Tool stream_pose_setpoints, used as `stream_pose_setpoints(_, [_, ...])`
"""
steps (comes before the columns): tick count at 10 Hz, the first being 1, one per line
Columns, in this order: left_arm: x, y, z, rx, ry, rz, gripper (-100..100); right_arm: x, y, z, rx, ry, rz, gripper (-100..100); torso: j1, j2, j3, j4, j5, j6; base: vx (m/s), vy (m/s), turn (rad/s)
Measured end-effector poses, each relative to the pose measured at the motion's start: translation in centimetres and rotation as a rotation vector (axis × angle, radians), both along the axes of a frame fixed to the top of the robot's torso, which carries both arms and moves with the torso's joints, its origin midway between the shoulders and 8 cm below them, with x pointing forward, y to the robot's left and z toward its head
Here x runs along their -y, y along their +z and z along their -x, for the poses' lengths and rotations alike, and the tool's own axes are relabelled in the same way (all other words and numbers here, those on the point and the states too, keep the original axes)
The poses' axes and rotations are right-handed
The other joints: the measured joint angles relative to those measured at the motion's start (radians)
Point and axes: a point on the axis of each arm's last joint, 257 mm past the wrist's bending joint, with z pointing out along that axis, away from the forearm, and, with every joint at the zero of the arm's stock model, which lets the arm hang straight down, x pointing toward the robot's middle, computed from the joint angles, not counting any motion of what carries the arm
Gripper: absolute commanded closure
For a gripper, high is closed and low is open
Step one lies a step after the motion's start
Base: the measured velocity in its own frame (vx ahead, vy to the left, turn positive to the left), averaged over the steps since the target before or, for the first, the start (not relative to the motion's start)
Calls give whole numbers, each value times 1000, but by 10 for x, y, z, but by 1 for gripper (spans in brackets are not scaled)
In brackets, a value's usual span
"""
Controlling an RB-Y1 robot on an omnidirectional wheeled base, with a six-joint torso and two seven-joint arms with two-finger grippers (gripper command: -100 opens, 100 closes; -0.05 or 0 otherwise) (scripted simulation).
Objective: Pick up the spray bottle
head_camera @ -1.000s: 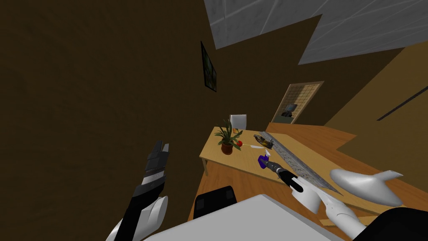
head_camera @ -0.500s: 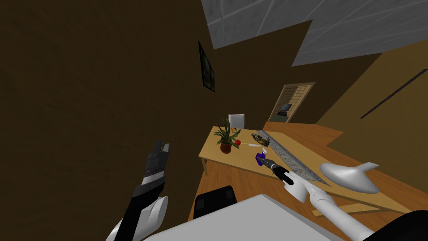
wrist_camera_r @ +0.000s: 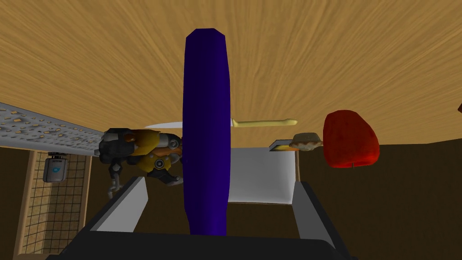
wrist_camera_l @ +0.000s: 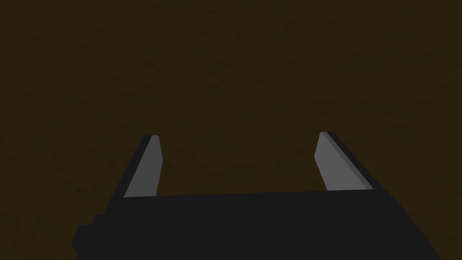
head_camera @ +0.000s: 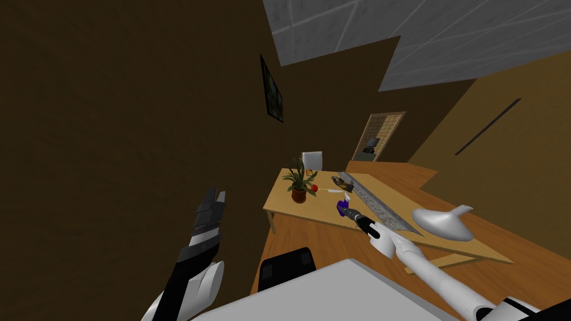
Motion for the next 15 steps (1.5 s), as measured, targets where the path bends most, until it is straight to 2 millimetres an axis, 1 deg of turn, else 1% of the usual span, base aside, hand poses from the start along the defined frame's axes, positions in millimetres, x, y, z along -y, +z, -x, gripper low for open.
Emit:
stream_pose_setpoints(1, [0,0,0,0,0,0,0,1,1,-9,7,-1,0,-100,0,-1,0,0,0,0,-1,4,20])
stream_pose_setpoints(2, [0,0,0,0,0,0,0,4,2,-10,5,-5,3,-100,0,-1,-1,0,0,0,-12,5,-162])
stream_pose_setpoints(4, [0,0,0,0,0,0,0,-5,-3,-25,7,24,-3,-100,0,0,0,0,0,0,-18,13,-38])
stream_pose_setpoints(5, [0,0,0,0,0,0,0,-2,-2,-30,5,22,0,-100,0,0,0,0,0,0,-19,3,-122])
stream_pose_setpoints(7, [0,0,0,0,0,0,0,-8,-4,-47,2,43,0,-100,0,0,0,0,0,0,-19,9,-45])
stream_pose_setpoints(8, [0,0,0,0,0,0,0,-6,-3,-50,2,40,2,-100,0,0,0,0,0,0,-20,4,-157])
stream_pose_setpoints(11, [0,0,0,0,0,0,0,-17,-6,-75,-7,81,6,-100,0,0,0,0,0,1,-26,13,-94])
stream_pose_setpoints(12, [0,0,0,0,0,0,0,-16,-4,-83,-9,84,9,-100,1,0,0,0,0,0,-27,11,-166])
stream_pose_setpoints(13, [0,0,0,0,0,0,0,-20,-3,-91,-16,104,13,-100,0,1,0,0,0,1,-28,11,-78])
stream_pose_setpoints(14, [0,0,0,0,0,0,0,-20,-1,-99,-16,106,14,-100,0,0,0,0,0,0,-14,5,25])
stream_pose_setpoints(15, [0,0,0,0,0,0,0,-21,5,-108,-8,108,17,-100,0,0,0,0,0,0,-22,1,-120])
